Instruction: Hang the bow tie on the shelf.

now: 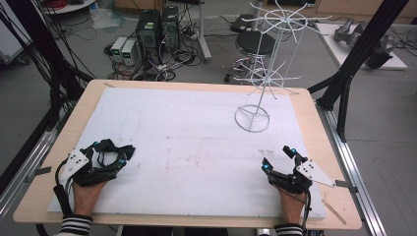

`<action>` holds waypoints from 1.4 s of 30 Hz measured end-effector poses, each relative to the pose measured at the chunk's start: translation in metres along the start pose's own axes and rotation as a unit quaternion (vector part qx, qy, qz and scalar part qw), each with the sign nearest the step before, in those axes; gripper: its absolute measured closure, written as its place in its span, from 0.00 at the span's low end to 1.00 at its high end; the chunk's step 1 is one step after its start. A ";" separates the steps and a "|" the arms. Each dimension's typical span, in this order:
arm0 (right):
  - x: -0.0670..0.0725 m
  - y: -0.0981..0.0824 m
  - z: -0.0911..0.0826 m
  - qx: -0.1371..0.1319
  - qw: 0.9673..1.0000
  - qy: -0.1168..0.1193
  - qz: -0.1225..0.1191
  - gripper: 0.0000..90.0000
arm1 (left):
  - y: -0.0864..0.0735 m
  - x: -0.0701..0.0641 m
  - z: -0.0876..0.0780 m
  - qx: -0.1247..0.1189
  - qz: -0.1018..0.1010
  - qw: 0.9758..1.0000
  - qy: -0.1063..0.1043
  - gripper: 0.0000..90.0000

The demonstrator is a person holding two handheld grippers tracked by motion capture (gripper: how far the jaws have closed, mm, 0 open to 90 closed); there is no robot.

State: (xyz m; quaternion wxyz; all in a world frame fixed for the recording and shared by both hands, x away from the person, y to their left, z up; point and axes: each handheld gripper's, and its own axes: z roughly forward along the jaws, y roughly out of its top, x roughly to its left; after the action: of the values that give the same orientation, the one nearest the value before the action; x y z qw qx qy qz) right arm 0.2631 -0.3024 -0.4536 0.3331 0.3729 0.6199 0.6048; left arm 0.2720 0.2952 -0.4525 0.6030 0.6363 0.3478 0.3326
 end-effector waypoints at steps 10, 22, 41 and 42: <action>0.001 0.000 0.000 0.003 1.000 0.000 0.002 0.12 | 0.000 0.000 0.000 0.001 -0.002 1.000 -0.002 0.14; 0.001 0.000 0.000 0.003 1.000 -0.005 0.001 0.12 | 0.000 0.001 0.000 -0.001 -0.006 1.000 -0.010 0.14; 0.001 0.000 0.001 0.008 1.000 -0.007 0.004 0.12 | 0.028 0.024 -0.008 0.039 -0.008 0.999 0.010 0.14; 0.000 0.000 0.001 0.006 1.000 -0.008 0.001 0.12 | 0.030 0.025 -0.009 0.045 -0.010 0.999 0.011 0.14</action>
State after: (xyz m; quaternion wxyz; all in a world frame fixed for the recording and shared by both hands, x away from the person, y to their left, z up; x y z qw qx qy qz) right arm 0.2638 -0.3016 -0.4533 0.3348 0.3806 0.6207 0.5982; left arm 0.2796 0.3201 -0.4218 0.5734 0.6553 0.3755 0.3173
